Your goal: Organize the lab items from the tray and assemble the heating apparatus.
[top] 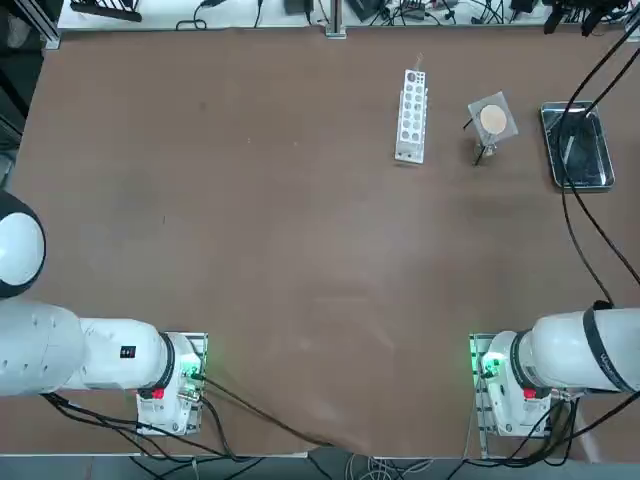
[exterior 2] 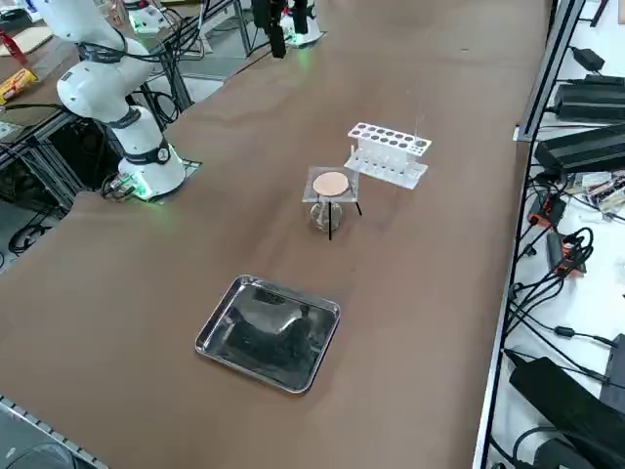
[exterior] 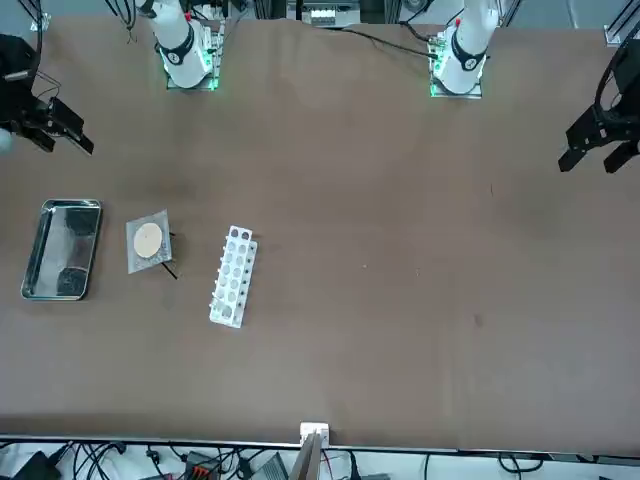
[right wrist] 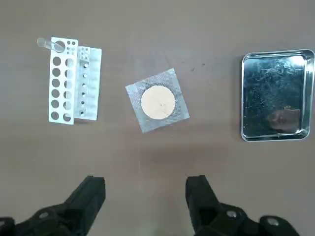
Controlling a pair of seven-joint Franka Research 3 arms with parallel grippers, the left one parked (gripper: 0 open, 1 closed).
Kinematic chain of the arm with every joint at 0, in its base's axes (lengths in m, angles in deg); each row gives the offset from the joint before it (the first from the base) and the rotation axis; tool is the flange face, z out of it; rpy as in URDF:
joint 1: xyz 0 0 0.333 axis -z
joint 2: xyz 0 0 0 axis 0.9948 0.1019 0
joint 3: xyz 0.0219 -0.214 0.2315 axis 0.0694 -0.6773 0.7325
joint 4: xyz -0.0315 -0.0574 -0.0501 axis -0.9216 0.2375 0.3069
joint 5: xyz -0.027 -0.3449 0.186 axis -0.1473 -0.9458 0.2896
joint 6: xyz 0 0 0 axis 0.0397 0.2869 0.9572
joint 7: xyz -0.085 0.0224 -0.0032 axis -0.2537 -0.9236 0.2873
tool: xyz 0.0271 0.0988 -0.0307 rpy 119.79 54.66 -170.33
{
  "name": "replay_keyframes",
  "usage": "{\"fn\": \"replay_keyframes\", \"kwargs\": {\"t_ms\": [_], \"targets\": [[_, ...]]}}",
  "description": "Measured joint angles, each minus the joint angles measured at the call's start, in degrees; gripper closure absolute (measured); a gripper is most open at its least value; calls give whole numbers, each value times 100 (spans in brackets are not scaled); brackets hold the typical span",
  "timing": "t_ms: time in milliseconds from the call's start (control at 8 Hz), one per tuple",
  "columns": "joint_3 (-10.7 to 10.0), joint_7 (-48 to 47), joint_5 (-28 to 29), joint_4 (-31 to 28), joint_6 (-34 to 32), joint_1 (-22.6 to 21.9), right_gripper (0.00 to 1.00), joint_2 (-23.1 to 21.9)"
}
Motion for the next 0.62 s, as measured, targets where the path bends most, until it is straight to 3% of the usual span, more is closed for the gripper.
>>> {"fn": "replay_keyframes", "kwargs": {"t_ms": [375,625], "targets": [[-31,87,-160,-23,-48,-16,1,-8],[-185,386,-170,-23,-157,-28,1,-19]]}}
